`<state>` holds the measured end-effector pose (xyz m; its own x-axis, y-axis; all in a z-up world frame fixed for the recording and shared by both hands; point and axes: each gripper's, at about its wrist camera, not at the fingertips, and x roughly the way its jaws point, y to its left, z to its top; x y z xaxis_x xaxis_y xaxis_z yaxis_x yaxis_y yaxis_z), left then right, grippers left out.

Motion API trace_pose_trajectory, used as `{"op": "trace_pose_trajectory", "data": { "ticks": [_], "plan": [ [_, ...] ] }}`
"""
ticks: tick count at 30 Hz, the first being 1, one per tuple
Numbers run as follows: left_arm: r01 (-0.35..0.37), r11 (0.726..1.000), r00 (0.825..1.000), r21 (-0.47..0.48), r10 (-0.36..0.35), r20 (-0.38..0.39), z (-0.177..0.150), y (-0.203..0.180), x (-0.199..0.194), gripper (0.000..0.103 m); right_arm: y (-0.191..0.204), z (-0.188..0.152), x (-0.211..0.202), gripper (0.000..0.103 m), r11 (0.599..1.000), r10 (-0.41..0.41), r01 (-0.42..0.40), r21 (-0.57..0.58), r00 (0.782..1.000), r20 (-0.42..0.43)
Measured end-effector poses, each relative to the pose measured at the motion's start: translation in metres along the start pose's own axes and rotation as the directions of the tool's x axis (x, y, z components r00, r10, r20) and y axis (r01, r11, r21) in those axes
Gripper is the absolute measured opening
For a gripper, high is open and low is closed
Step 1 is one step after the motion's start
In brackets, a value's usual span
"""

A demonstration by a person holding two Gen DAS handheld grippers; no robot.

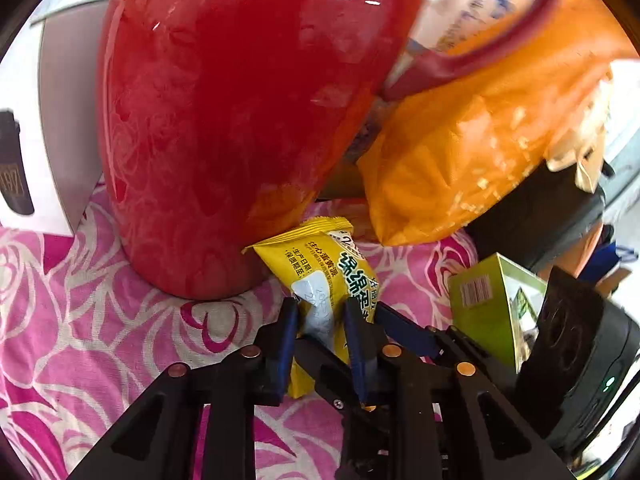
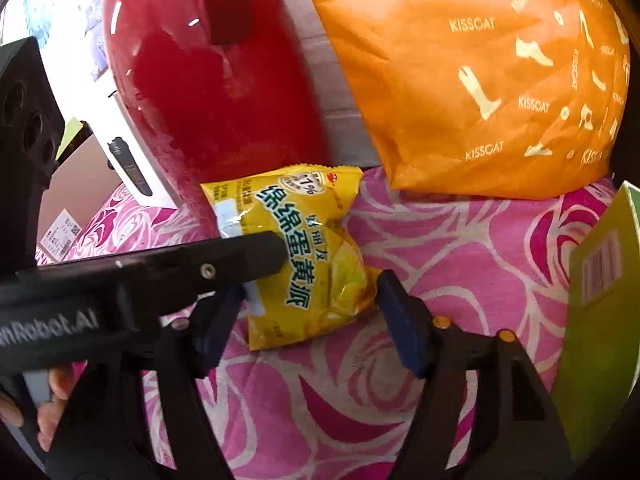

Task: Organize snacks
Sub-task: 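Grasp the yellow chip bag with the left tool while the right tool grips its other side, then carry the yellow chip bag into the green box and open both tools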

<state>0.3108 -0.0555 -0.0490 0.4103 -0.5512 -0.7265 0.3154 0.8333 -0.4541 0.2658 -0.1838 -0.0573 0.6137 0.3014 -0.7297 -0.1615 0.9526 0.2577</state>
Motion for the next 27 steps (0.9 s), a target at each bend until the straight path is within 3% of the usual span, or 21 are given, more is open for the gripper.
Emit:
{"op": "trace_pose_trajectory", "data": {
  "ticks": [2, 11, 19, 27],
  "plan": [
    [-0.003, 1.000, 1.000, 0.021, 0.003, 0.003, -0.003, -0.008, -0.006, 0.020, 0.001, -0.001, -0.010, 0.055, 1.000, 0.028, -0.028, 0.004, 1.000, 0.004],
    [0.000, 0.997, 0.997, 0.073, -0.006, 0.081, -0.029, -0.049, -0.067, 0.018, 0.019, -0.013, -0.074, 0.052, 0.998, 0.067, -0.069, 0.015, 0.994, 0.086],
    [0.023, 0.985, 0.988, 0.174, -0.049, 0.148, -0.048, -0.105, -0.126, 0.018, 0.029, -0.029, -0.155, 0.052, 0.999, 0.037, -0.037, 0.000, 0.978, 0.206],
    [0.089, 0.952, 0.984, 0.293, -0.129, 0.121, -0.070, -0.179, -0.129, 0.018, -0.002, -0.059, -0.221, 0.052, 0.997, -0.052, 0.035, 0.065, 0.956, 0.287]
  ]
}}
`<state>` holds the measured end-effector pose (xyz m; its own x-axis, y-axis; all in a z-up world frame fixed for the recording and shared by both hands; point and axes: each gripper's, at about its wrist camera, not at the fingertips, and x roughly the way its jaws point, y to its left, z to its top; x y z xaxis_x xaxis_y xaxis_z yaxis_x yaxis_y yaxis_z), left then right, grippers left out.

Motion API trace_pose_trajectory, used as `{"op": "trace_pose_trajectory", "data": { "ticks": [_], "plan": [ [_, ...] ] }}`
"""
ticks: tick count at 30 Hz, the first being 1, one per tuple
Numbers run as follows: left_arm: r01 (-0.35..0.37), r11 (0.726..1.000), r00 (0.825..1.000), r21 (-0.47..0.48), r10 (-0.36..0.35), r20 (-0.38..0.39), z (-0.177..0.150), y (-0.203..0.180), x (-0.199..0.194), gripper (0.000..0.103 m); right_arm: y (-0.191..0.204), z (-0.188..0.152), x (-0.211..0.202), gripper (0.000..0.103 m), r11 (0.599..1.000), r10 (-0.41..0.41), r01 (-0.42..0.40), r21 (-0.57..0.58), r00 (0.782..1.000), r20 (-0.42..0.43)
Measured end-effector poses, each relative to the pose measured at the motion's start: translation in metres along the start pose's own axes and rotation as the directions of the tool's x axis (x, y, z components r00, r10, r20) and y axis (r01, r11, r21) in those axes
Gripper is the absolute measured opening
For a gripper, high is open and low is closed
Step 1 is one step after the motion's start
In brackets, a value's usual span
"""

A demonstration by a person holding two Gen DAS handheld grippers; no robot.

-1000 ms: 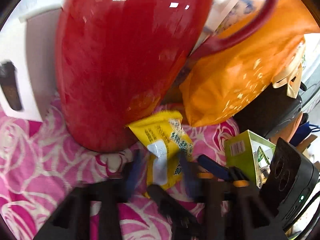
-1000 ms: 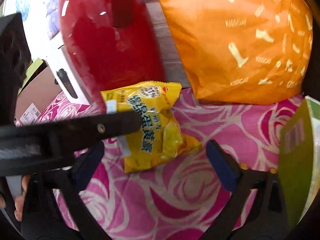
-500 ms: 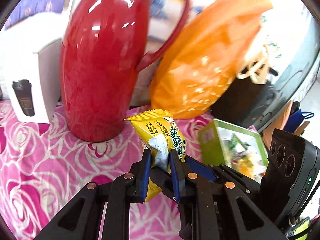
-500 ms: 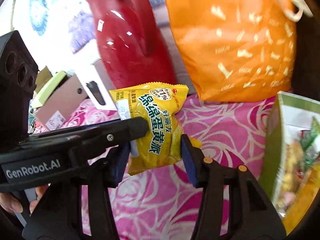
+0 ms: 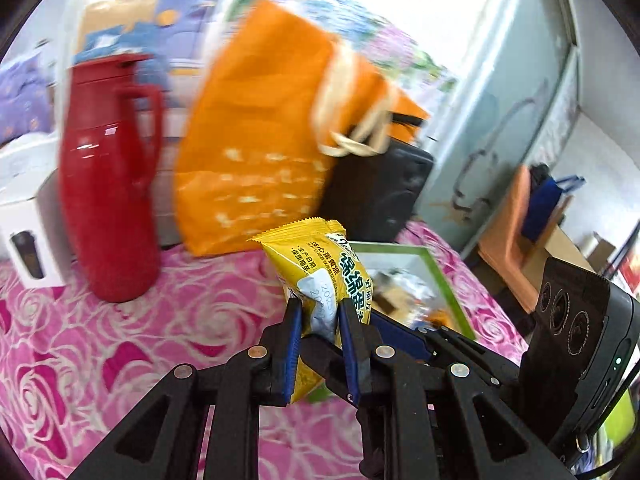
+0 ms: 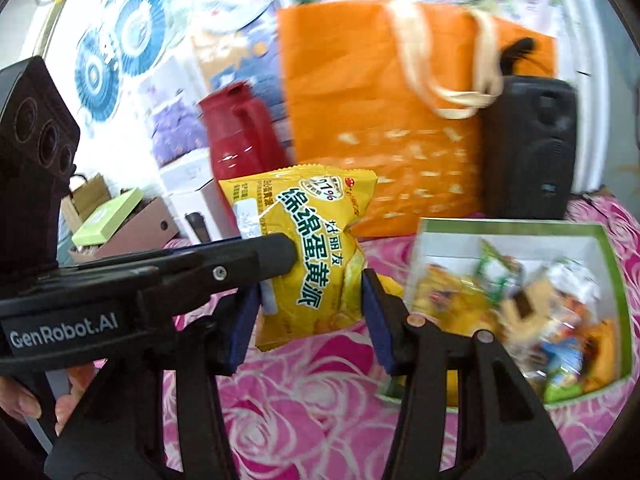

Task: Organize snacks
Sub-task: 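Carry the yellow chip bag into the green box and open both tools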

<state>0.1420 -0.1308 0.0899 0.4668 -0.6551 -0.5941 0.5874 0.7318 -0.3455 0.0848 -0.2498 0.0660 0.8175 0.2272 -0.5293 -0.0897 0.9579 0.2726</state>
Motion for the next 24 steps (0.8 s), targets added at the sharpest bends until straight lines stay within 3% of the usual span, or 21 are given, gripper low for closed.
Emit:
{"op": "trace_pose_trajectory", "data": {
  "ticks": [8, 16, 23, 24],
  "plan": [
    [0.100, 0.991, 0.992, 0.091, -0.092, -0.084, -0.006, -0.077, 0.053, 0.018, -0.077, -0.021, -0.051, 0.052, 0.986, -0.108, 0.103, 0.129, 0.994, 0.028],
    [0.190, 0.966, 0.972, 0.175, -0.160, -0.172, -0.010, -0.144, 0.110, 0.018, -0.143, -0.035, -0.083, 0.052, 0.950, -0.215, 0.201, 0.237, 0.976, 0.035],
    [0.158, 0.968, 0.973, 0.195, -0.119, -0.197, -0.007, -0.159, 0.149, 0.020, -0.182, -0.038, -0.075, 0.053, 0.932, -0.246, 0.232, 0.278, 0.969, 0.018],
    [0.147, 0.971, 0.975, 0.189, -0.110, -0.195, -0.007, -0.158, 0.152, 0.027, -0.184, -0.039, -0.073, 0.058, 0.931, -0.255, 0.241, 0.276, 0.967, 0.017]
  ]
}}
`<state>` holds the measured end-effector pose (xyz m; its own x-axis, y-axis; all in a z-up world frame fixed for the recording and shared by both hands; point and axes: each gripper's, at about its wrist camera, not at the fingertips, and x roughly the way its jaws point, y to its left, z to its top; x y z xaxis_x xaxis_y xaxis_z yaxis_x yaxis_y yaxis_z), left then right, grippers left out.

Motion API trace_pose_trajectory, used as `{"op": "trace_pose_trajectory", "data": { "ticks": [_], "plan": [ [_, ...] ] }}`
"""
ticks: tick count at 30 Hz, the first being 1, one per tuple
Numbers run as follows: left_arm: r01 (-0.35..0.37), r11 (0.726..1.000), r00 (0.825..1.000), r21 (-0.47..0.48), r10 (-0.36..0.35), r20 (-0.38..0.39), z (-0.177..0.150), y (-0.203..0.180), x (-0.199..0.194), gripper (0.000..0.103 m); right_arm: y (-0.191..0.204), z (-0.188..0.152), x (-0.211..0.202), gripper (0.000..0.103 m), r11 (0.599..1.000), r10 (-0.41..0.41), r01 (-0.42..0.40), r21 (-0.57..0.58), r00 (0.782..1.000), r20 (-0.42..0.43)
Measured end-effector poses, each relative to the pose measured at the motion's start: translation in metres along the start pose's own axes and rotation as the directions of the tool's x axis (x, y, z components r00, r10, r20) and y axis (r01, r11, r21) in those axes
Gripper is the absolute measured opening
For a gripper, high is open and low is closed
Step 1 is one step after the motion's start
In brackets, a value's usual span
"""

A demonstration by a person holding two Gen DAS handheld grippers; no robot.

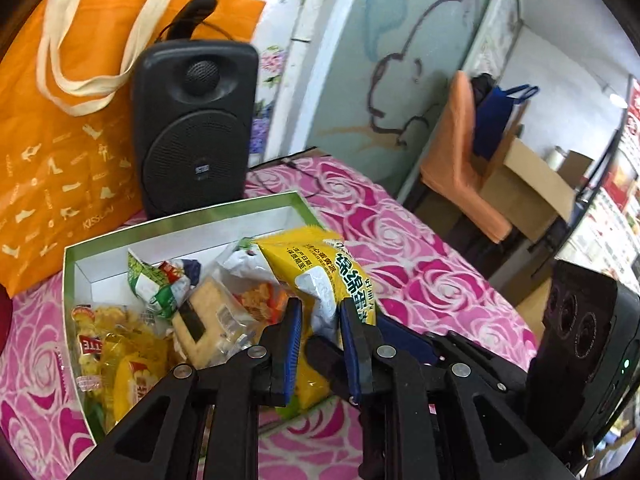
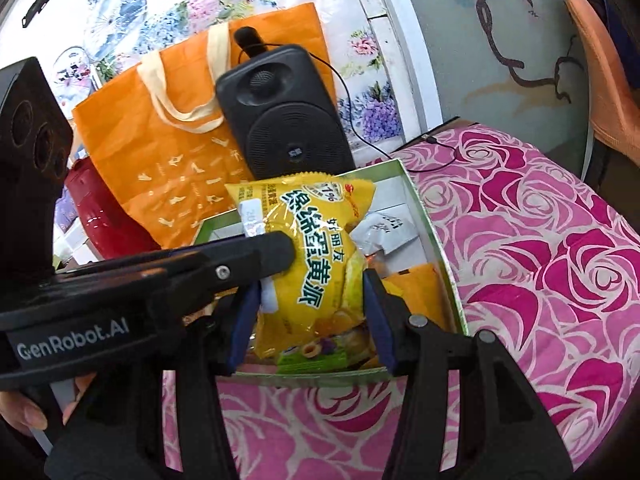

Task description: Organize snacks

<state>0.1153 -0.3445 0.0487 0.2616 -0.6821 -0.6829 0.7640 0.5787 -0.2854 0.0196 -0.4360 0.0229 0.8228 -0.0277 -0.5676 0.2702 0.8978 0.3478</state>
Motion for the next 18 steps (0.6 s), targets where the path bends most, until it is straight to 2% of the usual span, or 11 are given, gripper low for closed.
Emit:
{"op": "trace_pose_trajectory", "data": {
  "ticks": [1, 2, 3, 4, 6, 8, 12, 15, 18],
  "plan": [
    [-0.012, 1.000, 1.000, -0.018, 0.012, -0.001, 0.000, 0.004, 0.001, 0.036, -0.002, -0.001, 0.002, 0.065, 1.000, -0.010, 0.010, -0.006, 1.000, 0.002],
    [-0.019, 0.999, 1.000, -0.037, 0.020, 0.002, 0.000, 0.007, 0.001, 0.063, -0.004, -0.003, 0.003, 0.087, 1.000, -0.023, 0.023, -0.017, 1.000, 0.006],
    [-0.039, 0.997, 0.999, -0.060, 0.040, 0.019, -0.001, 0.011, -0.002, 0.085, -0.005, -0.005, 0.002, 0.102, 0.999, -0.029, 0.030, -0.025, 0.999, 0.013],
    [-0.084, 0.993, 0.995, -0.087, 0.089, 0.053, -0.003, 0.017, -0.008, 0.090, -0.007, -0.007, 0.001, 0.103, 0.999, -0.032, 0.033, -0.035, 0.999, 0.024],
    [-0.166, 0.979, 0.981, -0.118, 0.176, 0.084, -0.004, 0.027, -0.018, 0.094, -0.009, -0.010, -0.001, 0.103, 0.998, -0.040, 0.042, -0.044, 0.999, 0.033],
    [-0.210, 0.968, 0.973, -0.140, 0.220, 0.064, -0.006, 0.035, -0.022, 0.094, -0.011, -0.011, 0.000, 0.103, 0.998, -0.047, 0.048, -0.039, 0.999, 0.026],
    [-0.275, 0.951, 0.956, -0.141, 0.287, 0.067, -0.013, 0.041, -0.032, 0.094, -0.005, -0.012, 0.001, 0.103, 0.996, -0.061, 0.061, -0.060, 0.998, 0.005],
    [-0.288, 0.949, 0.952, -0.130, 0.298, 0.068, -0.022, 0.039, -0.043, 0.094, 0.006, -0.012, -0.005, 0.103, 0.993, -0.069, 0.068, -0.093, 0.998, -0.003],
    [-0.323, 0.939, 0.939, -0.115, 0.333, 0.083, -0.029, 0.035, -0.059, 0.094, 0.018, -0.010, -0.020, 0.103, 0.989, -0.061, 0.060, -0.132, 0.998, -0.004]
  ]
}}
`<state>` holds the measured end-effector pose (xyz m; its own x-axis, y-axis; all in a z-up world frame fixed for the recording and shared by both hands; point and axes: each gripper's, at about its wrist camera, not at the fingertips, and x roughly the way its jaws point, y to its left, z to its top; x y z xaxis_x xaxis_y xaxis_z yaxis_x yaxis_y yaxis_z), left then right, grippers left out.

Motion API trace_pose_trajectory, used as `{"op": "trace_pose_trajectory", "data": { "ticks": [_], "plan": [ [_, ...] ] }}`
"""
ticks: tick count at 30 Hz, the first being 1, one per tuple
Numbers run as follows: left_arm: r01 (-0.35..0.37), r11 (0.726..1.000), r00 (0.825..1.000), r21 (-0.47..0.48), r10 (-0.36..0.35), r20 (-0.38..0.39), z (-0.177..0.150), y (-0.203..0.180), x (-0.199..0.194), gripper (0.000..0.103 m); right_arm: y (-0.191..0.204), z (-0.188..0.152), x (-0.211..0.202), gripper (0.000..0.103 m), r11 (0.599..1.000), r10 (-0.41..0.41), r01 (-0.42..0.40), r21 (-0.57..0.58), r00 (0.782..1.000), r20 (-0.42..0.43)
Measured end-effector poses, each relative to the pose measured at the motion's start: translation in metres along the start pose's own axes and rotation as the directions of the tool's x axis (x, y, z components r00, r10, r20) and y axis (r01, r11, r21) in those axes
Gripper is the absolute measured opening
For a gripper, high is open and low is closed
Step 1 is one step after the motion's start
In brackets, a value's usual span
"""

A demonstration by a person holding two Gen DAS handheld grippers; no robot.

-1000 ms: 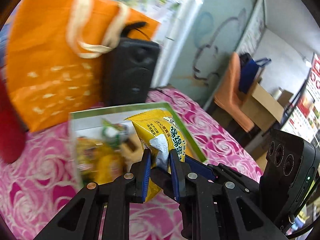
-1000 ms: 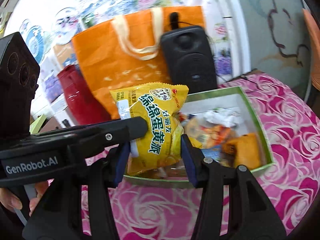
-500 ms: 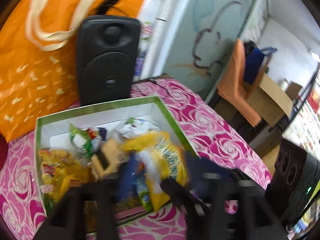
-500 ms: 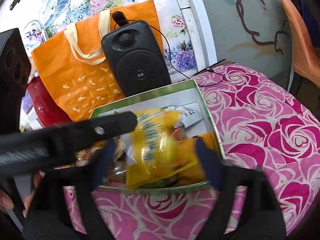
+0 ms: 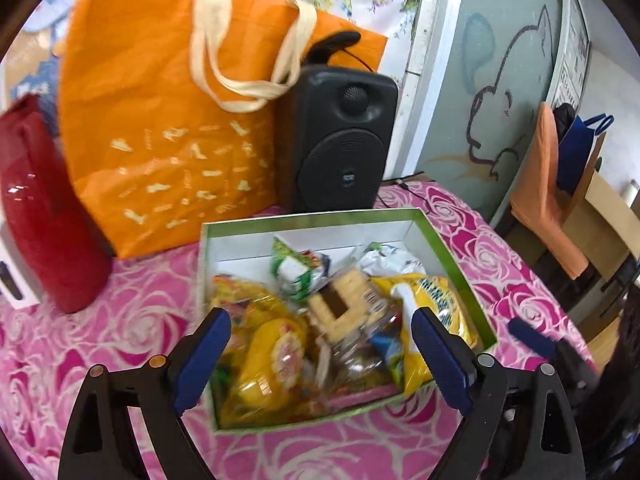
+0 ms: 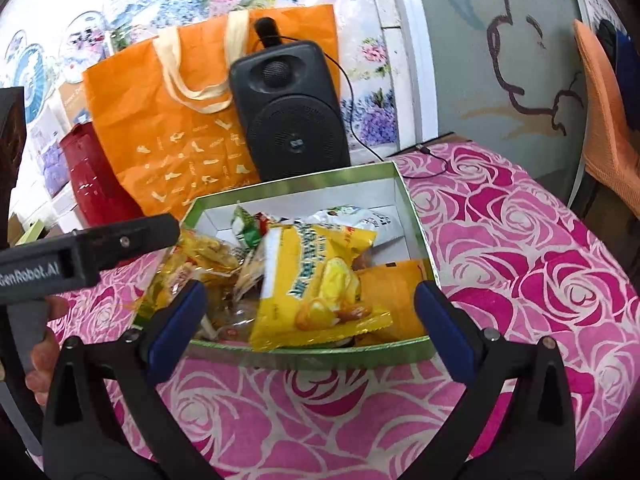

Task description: Organize snacks

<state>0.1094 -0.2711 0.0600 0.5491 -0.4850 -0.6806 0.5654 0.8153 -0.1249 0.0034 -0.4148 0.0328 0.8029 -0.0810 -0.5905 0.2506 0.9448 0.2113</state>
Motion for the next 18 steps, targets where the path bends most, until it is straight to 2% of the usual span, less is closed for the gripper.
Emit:
{"op": "trace_pose_trajectory", "data": {
  "ticks": [5, 9, 14, 18],
  "plan": [
    [-0.087, 0.996, 0.994, -0.005, 0.087, 0.060, -0.021, 0.011, -0.048, 0.094, 0.019, -0.002, -0.040, 0.103, 0.996, -0.026, 0.024, -0.081, 1.000, -0.014],
    [-0.169, 0.985, 0.984, -0.023, 0.170, 0.053, -0.044, 0.021, -0.074, 0.094, 0.024, -0.014, -0.065, 0.103, 0.993, -0.069, 0.065, -0.096, 0.997, -0.038],
    [-0.215, 0.974, 0.976, -0.067, 0.217, 0.026, -0.079, 0.032, -0.091, 0.094, 0.029, -0.041, -0.083, 0.103, 0.985, -0.133, 0.124, -0.118, 0.989, -0.069],
    [-0.235, 0.970, 0.972, -0.063, 0.236, -0.002, -0.105, 0.033, -0.096, 0.094, 0.028, -0.058, -0.087, 0.103, 0.985, -0.142, 0.133, -0.110, 0.986, -0.085]
  ]
}}
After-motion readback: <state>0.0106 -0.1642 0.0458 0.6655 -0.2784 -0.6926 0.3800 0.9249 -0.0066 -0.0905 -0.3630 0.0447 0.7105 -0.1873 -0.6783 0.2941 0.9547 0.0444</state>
